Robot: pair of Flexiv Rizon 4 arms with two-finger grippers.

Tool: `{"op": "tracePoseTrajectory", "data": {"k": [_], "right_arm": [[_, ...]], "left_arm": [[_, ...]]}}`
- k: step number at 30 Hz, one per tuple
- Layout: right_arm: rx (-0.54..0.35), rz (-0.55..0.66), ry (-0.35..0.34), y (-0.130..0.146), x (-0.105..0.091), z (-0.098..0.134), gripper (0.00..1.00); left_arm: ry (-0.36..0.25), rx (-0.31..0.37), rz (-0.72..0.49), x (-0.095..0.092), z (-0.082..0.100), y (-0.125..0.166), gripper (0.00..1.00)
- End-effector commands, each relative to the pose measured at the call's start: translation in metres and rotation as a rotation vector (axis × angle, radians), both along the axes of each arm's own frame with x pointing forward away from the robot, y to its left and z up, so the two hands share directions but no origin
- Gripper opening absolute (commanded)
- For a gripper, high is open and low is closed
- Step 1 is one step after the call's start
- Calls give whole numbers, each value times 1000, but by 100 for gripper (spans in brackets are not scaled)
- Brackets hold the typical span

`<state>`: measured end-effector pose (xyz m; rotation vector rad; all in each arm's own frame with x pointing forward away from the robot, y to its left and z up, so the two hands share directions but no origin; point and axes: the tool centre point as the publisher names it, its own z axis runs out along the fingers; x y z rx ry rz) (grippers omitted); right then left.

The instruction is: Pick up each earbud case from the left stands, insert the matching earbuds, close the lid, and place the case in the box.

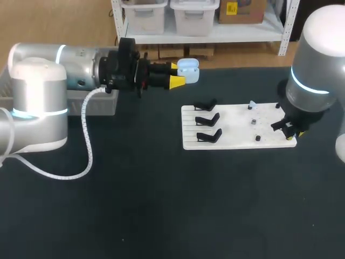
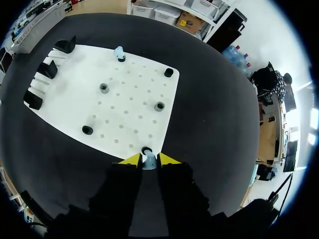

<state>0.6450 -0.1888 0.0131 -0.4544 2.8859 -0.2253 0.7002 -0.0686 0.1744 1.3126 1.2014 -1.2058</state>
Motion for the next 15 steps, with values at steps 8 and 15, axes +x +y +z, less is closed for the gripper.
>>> {"op": "tracePoseTrajectory", "data": {"k": [8, 15], "right_arm": [[-9, 25, -42, 17, -16, 40, 0], [-75, 10, -72, 41, -27, 96, 0]], "left_arm": [[-3, -3, 5, -2, -1, 0, 0], [-3, -3, 5, -2, -1, 0, 0]]}}
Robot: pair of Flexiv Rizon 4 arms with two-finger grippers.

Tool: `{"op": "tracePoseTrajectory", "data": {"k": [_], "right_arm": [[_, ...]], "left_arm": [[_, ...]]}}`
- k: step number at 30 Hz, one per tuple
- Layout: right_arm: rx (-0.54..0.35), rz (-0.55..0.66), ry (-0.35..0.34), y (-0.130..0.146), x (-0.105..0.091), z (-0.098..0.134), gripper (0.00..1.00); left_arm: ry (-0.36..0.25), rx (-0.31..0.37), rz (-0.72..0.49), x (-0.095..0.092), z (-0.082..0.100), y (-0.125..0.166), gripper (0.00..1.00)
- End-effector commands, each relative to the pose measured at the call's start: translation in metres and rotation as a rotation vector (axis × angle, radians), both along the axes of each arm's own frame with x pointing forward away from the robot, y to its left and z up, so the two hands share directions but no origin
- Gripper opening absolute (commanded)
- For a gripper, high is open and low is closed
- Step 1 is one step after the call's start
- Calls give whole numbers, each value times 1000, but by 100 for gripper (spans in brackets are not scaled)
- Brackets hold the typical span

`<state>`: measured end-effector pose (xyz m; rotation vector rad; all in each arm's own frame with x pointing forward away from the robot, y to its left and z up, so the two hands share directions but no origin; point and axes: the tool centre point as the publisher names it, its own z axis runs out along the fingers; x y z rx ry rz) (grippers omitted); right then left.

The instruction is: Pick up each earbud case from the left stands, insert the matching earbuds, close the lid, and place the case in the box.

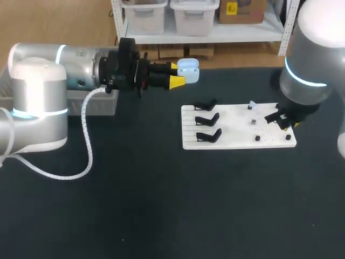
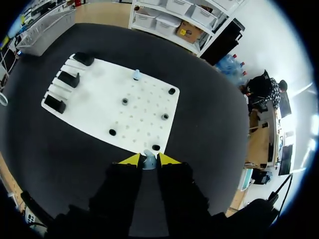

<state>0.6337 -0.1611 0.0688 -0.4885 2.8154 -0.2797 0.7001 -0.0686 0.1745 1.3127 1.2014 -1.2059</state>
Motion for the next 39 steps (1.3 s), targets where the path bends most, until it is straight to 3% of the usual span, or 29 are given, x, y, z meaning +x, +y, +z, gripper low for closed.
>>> {"op": "tracePoseTrajectory", "data": {"k": [1, 7, 12, 15, 32, 39], "right_arm": [[-50, -23, -14, 15, -17, 44, 0], [-96, -106, -35, 42, -24, 80, 0], [-59, -220, -31, 58, -33, 92, 0], [-40, -267, -37, 61, -38, 94, 0], [-40, -267, -37, 61, -38, 94, 0], [8, -411, -83, 78, -22, 119, 0]], "left_arm": [[-3, -3, 5, -2, -1, 0, 0], [-3, -3, 5, -2, -1, 0, 0], [-3, -3, 5, -2, -1, 0, 0], [-3, -3, 5, -2, -1, 0, 0], [-3, -3, 5, -2, -1, 0, 0], [-3, -3, 5, -2, -1, 0, 0]]}}
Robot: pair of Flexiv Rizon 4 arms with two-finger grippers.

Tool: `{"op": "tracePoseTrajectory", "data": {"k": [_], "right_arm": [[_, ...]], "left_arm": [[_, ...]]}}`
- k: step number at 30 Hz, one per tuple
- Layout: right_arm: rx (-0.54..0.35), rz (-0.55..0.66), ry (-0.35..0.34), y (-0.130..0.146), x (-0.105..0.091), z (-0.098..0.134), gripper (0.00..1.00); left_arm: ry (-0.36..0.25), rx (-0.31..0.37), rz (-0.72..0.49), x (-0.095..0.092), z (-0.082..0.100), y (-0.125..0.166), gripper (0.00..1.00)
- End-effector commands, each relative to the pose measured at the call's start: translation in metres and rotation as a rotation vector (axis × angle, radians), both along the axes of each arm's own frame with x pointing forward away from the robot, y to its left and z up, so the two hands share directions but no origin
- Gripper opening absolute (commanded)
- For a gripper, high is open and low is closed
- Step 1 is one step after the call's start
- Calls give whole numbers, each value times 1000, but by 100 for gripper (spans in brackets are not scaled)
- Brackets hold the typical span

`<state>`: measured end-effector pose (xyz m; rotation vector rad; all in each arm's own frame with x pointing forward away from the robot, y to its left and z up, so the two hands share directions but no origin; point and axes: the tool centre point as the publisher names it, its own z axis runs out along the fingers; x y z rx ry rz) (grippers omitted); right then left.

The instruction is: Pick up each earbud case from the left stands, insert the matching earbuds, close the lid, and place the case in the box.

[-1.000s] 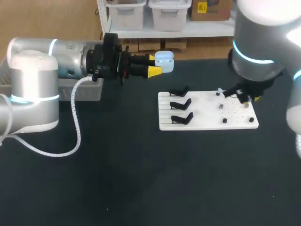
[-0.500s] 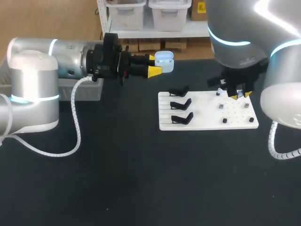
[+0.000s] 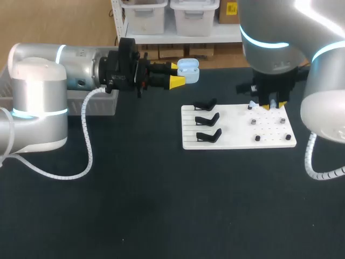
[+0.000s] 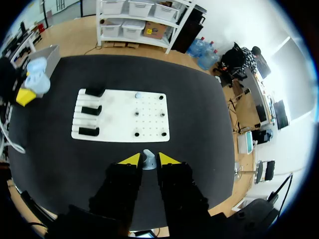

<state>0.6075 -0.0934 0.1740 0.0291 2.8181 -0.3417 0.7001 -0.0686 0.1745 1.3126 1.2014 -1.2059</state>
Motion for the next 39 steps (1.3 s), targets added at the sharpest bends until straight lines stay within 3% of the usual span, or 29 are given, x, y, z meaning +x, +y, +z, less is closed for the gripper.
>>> {"op": "tracePoseTrajectory", "data": {"k": [1, 3, 6, 10, 17, 38, 39], "right_arm": [[2, -87, -13, 14, 6, 18, 0], [-7, -202, -30, 19, 9, 27, 0], [62, -358, -5, 26, 12, 36, 0], [188, -454, 21, 43, 7, 47, 0], [216, -446, 63, 63, -6, 47, 0], [211, -439, 62, 62, -7, 46, 0], [192, -443, 27, 67, -5, 49, 0]], "left_arm": [[-3, -3, 5, -2, -1, 0, 0], [-3, -3, 5, -2, -1, 0, 0], [-3, -3, 5, -2, -1, 0, 0], [-3, -3, 5, -2, -1, 0, 0], [-3, -3, 5, -2, -1, 0, 0], [-3, -3, 5, -2, -1, 0, 0], [-3, -3, 5, -2, -1, 0, 0]]}}
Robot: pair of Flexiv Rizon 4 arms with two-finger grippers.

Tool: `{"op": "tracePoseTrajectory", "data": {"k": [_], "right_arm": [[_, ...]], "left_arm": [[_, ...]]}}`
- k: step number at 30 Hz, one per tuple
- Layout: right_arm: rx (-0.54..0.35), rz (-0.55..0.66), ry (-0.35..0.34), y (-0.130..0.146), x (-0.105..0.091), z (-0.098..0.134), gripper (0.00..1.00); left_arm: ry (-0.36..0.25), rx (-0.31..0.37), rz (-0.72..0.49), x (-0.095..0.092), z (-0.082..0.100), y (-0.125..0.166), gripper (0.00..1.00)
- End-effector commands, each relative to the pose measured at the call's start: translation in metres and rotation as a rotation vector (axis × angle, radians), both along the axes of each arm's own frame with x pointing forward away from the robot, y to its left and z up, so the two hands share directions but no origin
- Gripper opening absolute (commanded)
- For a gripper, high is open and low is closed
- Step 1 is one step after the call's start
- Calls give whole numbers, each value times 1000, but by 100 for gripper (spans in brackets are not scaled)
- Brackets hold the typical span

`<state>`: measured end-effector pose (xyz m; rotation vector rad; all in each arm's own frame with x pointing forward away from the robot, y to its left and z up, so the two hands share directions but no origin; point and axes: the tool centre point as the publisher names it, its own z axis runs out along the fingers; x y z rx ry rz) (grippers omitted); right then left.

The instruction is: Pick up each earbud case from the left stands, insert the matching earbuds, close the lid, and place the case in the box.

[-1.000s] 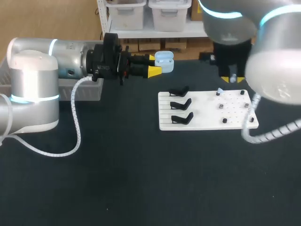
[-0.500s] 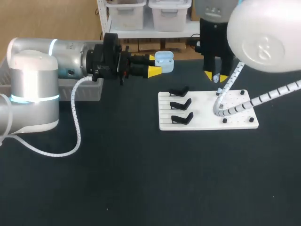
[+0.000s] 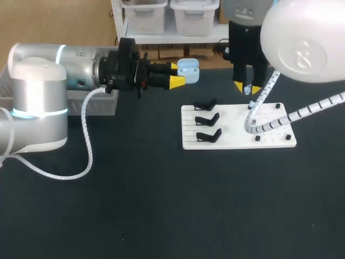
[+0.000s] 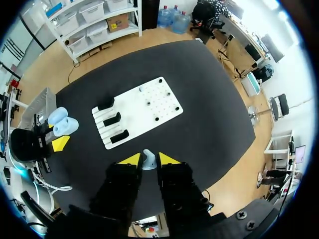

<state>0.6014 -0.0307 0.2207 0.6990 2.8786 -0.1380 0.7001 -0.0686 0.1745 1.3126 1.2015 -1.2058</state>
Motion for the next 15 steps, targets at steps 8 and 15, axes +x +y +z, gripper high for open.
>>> {"op": "tracePoseTrajectory", "data": {"k": [8, 15], "right_arm": [[-122, -173, -70, 29, 12, 23, 0], [-75, -310, 26, 50, 24, 28, 0]], "left_arm": [[-3, -3, 5, -2, -1, 0, 0], [-3, -3, 5, -2, -1, 0, 0]]}}
